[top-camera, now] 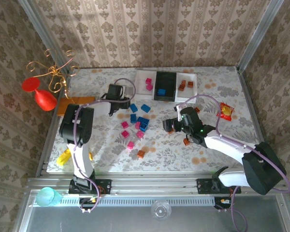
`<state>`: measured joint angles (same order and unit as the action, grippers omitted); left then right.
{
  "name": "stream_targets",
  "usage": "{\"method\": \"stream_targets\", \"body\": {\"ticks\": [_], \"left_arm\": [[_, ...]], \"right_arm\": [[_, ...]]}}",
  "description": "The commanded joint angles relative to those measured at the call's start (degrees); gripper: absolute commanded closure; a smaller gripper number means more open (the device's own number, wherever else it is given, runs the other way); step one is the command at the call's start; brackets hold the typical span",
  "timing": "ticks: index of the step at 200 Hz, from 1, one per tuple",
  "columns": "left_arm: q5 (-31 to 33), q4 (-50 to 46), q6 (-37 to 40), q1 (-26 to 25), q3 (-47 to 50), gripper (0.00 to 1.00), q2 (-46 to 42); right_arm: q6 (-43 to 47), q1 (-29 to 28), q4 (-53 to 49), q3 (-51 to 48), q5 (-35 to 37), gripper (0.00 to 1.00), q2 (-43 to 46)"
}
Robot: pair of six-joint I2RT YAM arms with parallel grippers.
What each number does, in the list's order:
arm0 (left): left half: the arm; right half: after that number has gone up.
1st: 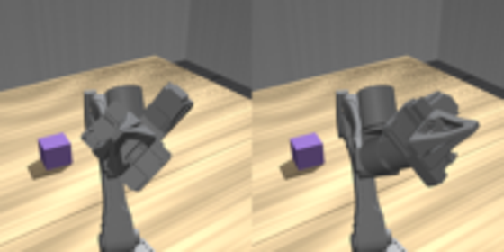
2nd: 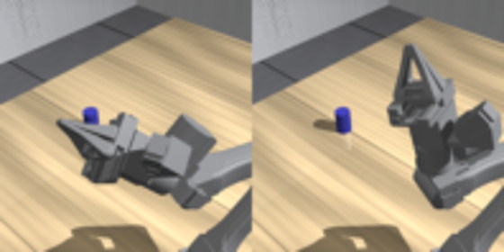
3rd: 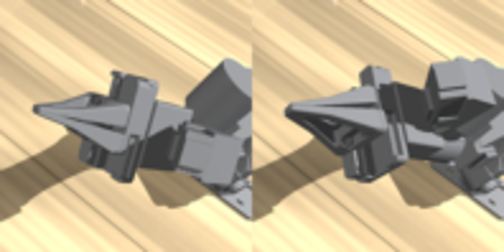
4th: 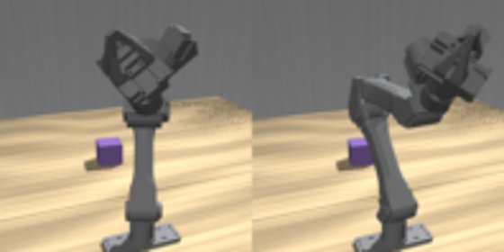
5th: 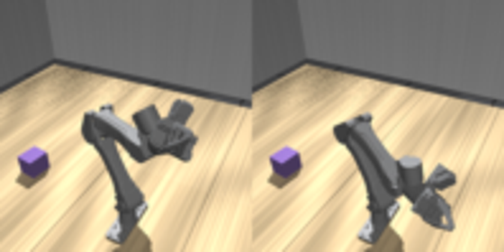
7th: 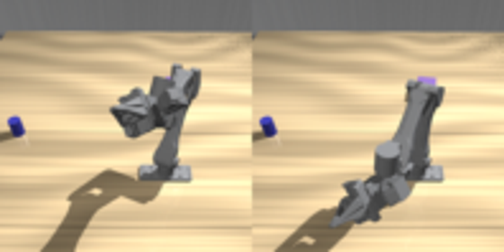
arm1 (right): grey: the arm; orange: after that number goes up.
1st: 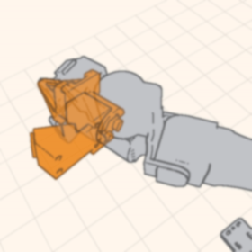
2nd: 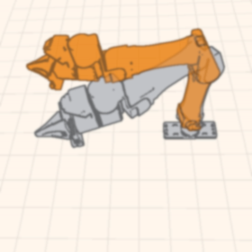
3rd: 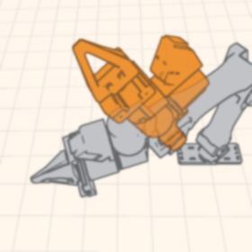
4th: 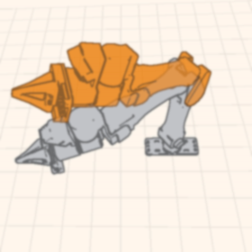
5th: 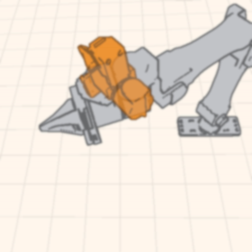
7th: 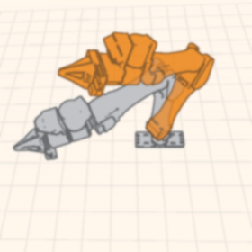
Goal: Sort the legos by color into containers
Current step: Pick up the lego from the top-center of the table, then place the lego in the container.
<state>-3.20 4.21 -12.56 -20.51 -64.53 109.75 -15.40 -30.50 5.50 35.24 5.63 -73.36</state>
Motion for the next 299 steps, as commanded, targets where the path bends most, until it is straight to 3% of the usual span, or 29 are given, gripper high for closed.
{"method": "stream_targets", "body": {"ticks": [1, 41, 116, 135, 169, 194, 230, 255, 276, 299], "left_arm": [[-0.3, 10.3, 0.3, -4.1, 3.5, 0.68, -7.9], [1.2, 8.7, 5.8, -12.9, -4.3, 0.66, -5.1], [0.0, -4.9, 10.9, -16.2, -38.6, 0.62, 18.8], [0.9, -9.5, 11.8, -16.2, -48.4, 0.58, 24.6], [0.9, -18.3, 11.8, -16.0, -61.4, 0.4, 29.1], [1.7, -17.3, 10.2, -16.0, -54.2, 0.34, 21.3], [3.0, -8.3, 7.0, -14.9, -23.2, 0.3, 0.3], [3.2, -9.1, 2.2, -11.5, -6.4, 0.26, -10.4], [-1.4, -10.7, -1.1, -7.8, -0.1, 0.25, -12.9], [-3.6, -13.1, -1.3, -6.6, -1.1, 0.24, -10.6]], "right_arm": [[-2.1, 0.3, 1.6, -2.3, 9.8, 0.0, 4.3], [-3.2, 1.0, 5.7, -8.2, 17.0, 0.0, 12.0], [-3.8, 1.1, 5.8, -9.0, 17.4, 0.0, 13.3], [-3.9, 1.1, 5.4, -8.6, 17.1, 0.0, 12.9], [-3.9, 1.1, 5.5, -9.1, 17.7, 0.0, 13.2], [-3.7, 1.1, 5.7, -9.1, 17.4, 0.0, 13.3], [-3.3, 1.1, 6.2, -8.9, 15.0, 0.0, 13.1], [-3.5, 1.1, 6.4, -8.6, 13.9, 0.0, 12.2], [-3.8, 1.1, 6.7, -8.3, 13.3, 0.0, 11.0], [-4.1, 1.1, 6.4, -7.9, 13.0, 0.0, 10.0]]}}
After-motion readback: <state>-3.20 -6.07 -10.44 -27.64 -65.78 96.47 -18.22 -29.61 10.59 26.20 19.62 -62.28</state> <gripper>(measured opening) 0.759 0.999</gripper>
